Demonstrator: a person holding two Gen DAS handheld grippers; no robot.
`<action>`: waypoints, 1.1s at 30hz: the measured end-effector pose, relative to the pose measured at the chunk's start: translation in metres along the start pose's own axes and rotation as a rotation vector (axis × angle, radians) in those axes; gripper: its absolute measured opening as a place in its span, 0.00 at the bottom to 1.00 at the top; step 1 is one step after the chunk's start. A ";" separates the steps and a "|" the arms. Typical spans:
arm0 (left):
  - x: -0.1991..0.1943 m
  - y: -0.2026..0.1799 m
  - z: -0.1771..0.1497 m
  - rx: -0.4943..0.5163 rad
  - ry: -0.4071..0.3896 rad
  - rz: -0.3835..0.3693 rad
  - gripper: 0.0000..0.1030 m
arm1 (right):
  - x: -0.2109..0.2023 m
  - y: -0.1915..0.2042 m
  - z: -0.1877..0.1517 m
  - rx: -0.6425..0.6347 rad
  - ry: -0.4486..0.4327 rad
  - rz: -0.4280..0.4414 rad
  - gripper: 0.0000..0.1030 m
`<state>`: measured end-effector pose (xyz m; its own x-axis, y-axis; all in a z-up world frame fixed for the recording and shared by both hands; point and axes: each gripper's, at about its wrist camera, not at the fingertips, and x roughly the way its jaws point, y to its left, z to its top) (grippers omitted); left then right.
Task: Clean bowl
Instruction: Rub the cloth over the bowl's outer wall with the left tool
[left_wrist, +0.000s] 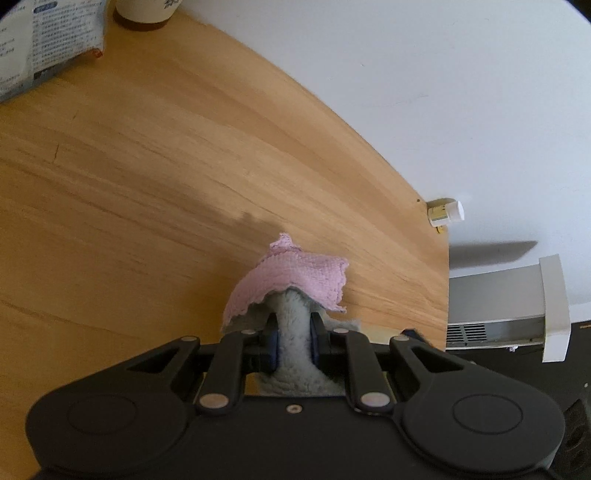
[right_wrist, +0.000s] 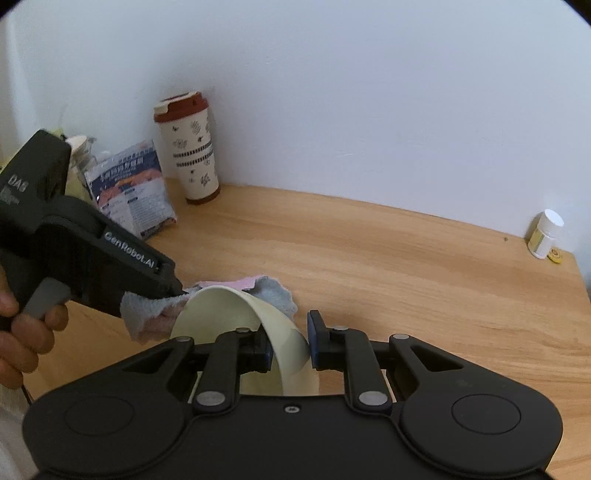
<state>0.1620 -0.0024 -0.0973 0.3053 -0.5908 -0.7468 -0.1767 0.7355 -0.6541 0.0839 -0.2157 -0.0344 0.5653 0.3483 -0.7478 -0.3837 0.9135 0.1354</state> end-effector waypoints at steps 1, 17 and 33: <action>-0.001 -0.002 0.000 -0.003 0.000 -0.014 0.14 | 0.001 -0.001 -0.001 0.007 0.005 0.005 0.20; -0.004 -0.023 0.004 0.076 -0.002 -0.062 0.14 | 0.022 0.014 0.003 -0.021 0.041 0.078 0.20; 0.004 0.020 0.000 -0.047 0.051 0.053 0.14 | 0.024 -0.038 0.015 0.203 0.041 0.079 0.20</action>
<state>0.1595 0.0097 -0.1130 0.2461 -0.5684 -0.7851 -0.2354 0.7507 -0.6173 0.1233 -0.2392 -0.0481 0.5074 0.4154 -0.7550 -0.2681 0.9088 0.3198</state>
